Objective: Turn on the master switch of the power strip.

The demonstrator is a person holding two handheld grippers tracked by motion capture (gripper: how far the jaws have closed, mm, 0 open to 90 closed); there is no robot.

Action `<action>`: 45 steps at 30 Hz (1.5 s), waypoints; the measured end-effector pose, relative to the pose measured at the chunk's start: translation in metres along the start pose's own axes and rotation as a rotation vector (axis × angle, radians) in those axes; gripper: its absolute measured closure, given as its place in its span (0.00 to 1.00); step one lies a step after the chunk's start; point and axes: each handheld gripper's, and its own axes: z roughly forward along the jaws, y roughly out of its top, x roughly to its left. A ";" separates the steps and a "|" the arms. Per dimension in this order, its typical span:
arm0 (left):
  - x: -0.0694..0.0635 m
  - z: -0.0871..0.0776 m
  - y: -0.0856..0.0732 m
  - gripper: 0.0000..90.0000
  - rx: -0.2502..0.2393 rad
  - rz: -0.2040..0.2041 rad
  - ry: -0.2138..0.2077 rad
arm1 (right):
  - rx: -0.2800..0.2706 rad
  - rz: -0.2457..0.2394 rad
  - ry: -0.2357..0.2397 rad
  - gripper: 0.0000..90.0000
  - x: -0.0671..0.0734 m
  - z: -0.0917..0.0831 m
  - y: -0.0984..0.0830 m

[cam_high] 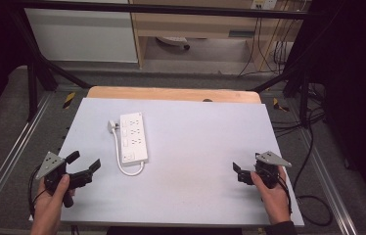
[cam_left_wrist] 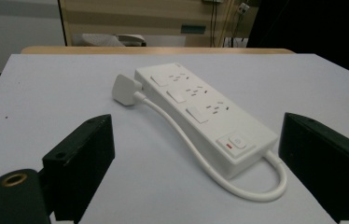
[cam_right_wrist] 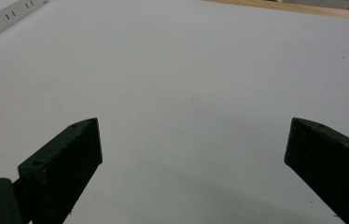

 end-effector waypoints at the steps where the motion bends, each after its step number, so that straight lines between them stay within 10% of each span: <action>1: -0.001 0.000 0.000 0.11 -0.003 0.002 0.002 | -0.006 0.000 -0.003 0.05 -0.001 -0.001 0.000; 27: -0.017 0.000 0.011 0.09 -0.092 0.016 -0.022 | -0.023 -0.016 0.008 0.04 0.004 0.000 0.003; 45: -0.036 0.040 0.035 0.10 -0.055 0.033 -0.043 | -0.015 -0.029 0.020 0.05 0.009 0.000 0.004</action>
